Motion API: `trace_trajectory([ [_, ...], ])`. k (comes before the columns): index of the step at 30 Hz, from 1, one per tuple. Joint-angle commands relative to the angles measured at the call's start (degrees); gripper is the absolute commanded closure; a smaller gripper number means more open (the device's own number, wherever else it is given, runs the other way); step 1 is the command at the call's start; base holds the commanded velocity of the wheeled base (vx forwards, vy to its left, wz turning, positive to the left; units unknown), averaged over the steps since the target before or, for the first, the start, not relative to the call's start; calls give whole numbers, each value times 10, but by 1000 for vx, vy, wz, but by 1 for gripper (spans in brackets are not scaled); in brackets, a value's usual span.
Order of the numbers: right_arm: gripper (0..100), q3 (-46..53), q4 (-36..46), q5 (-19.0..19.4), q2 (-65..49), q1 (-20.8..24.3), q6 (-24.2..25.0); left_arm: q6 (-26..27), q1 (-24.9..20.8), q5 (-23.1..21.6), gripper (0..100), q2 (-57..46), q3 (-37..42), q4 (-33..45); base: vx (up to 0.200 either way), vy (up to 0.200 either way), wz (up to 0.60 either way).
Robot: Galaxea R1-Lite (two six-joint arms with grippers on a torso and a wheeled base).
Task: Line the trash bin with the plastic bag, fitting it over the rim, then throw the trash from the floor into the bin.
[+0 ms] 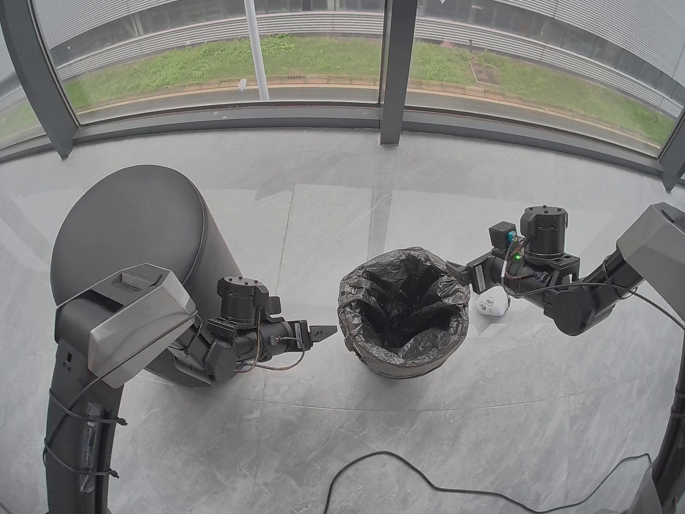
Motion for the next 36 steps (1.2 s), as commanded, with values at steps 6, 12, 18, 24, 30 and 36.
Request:
trace_trajectory([
  [6,0,-24,7,-10,76,-121,-33,-8,-1,2,0,-165,114,-67,0,0,0],
  [12,0,-180,116,44,194,-198,-79,-39,-2,26,0,-258,173,-67,0,0,0],
  [18,0,-421,229,53,337,-227,-89,-66,-1,48,0,-359,236,-66,0,0,0],
  [24,0,-534,416,51,455,-222,-87,-69,15,48,0,-412,292,-67,0,0,0],
  [30,0,-534,657,51,552,-209,-85,-66,22,42,0,-383,287,-71,0,0,0],
  [36,0,-534,548,48,552,-202,-77,-67,17,37,0,-352,275,-103,0,0,0],
])
